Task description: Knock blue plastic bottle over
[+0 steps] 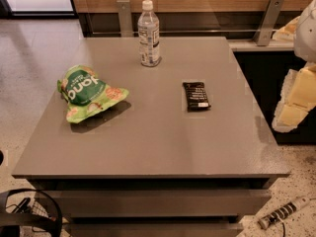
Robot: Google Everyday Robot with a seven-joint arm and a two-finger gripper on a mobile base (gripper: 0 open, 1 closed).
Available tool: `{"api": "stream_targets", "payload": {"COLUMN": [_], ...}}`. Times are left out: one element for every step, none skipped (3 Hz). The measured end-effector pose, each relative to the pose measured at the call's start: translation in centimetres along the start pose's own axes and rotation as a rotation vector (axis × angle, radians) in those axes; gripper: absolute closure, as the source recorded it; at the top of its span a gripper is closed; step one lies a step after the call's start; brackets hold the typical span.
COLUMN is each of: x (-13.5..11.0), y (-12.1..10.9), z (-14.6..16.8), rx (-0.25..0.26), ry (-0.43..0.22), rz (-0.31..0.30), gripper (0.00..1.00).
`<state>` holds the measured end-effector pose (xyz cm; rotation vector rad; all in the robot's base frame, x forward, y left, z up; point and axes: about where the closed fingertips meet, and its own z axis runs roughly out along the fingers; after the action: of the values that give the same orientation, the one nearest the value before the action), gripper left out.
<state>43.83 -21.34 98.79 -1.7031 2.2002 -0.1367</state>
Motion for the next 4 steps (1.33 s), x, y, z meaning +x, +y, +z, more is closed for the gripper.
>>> {"api": "stream_targets", "payload": {"x": [0.0, -0.8, -3.2, -6.2], "y": [0.0, -2.0, -6.2, -10.2], "z": [0.0, 0.9, 3.5, 5.4], "rx": [0.000, 0.046, 0.088, 0.104], "ry": [0.000, -0.094, -0.380, -0.627], "rz": [0.000, 0.061, 0.245, 0.340], "gripper": [0.00, 0.00, 0.00, 0.00]}}
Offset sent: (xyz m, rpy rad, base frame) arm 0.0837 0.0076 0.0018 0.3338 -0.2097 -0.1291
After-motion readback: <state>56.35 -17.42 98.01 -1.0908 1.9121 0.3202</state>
